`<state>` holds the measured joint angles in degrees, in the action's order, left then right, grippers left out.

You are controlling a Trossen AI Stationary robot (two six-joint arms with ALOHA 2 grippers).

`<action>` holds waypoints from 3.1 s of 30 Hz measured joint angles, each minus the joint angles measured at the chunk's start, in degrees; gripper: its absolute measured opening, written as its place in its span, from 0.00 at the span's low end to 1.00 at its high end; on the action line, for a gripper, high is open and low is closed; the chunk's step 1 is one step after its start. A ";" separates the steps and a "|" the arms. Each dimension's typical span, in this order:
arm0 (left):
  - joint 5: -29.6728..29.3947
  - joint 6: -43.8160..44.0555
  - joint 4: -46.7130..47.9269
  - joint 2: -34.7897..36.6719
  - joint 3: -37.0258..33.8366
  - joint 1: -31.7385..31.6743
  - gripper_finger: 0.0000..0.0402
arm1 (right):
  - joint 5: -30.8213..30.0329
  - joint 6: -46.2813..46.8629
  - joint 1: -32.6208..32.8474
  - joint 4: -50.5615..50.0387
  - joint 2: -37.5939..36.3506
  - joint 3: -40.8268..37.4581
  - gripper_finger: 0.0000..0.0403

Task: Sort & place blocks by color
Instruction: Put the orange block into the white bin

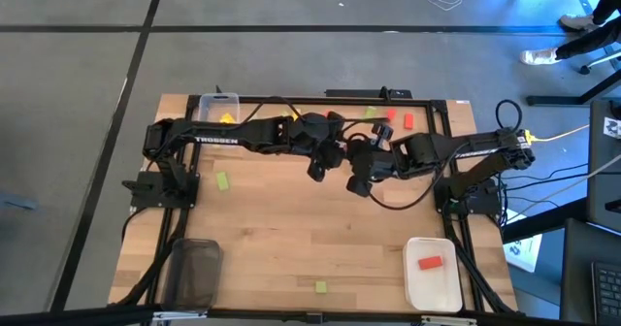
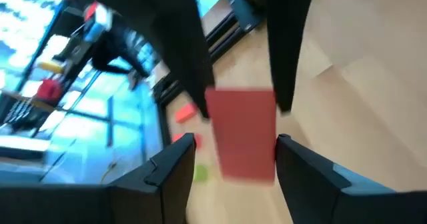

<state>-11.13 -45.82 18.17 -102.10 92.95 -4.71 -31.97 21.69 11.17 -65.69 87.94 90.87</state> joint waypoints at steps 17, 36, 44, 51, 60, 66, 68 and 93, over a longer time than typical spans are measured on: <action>-9.17 4.80 7.24 5.92 0.13 -5.11 0.49 | 25.93 15.15 0.94 -15.12 -4.10 -0.02 0.31; 0.79 14.01 12.76 7.87 0.07 -12.97 0.49 | 65.74 27.68 9.75 -18.64 -4.15 -15.90 0.31; 20.75 14.19 15.87 7.87 0.07 -14.81 0.49 | 74.43 32.62 14.39 3.22 -4.13 -31.37 0.31; 34.51 14.34 18.32 7.84 0.07 -16.36 0.49 | 75.61 37.06 16.34 15.09 -4.13 -40.99 0.31; 34.42 15.71 18.87 7.78 0.07 -16.39 0.49 | 76.08 38.96 16.40 22.24 -4.17 -49.34 0.31; 34.40 15.78 18.84 7.78 0.07 -16.39 0.49 | 75.72 38.55 16.40 22.17 -4.28 -49.80 0.36; 34.40 15.80 18.84 7.78 0.07 -16.39 0.49 | 74.80 38.31 16.40 21.86 -4.26 -49.49 0.42; 32.40 15.79 20.00 7.76 0.07 -16.39 0.49 | 63.42 38.00 16.40 4.90 -4.06 -26.48 0.53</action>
<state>21.27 -30.03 38.17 -94.35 93.01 -21.10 31.45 59.69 27.57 -60.79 83.88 64.39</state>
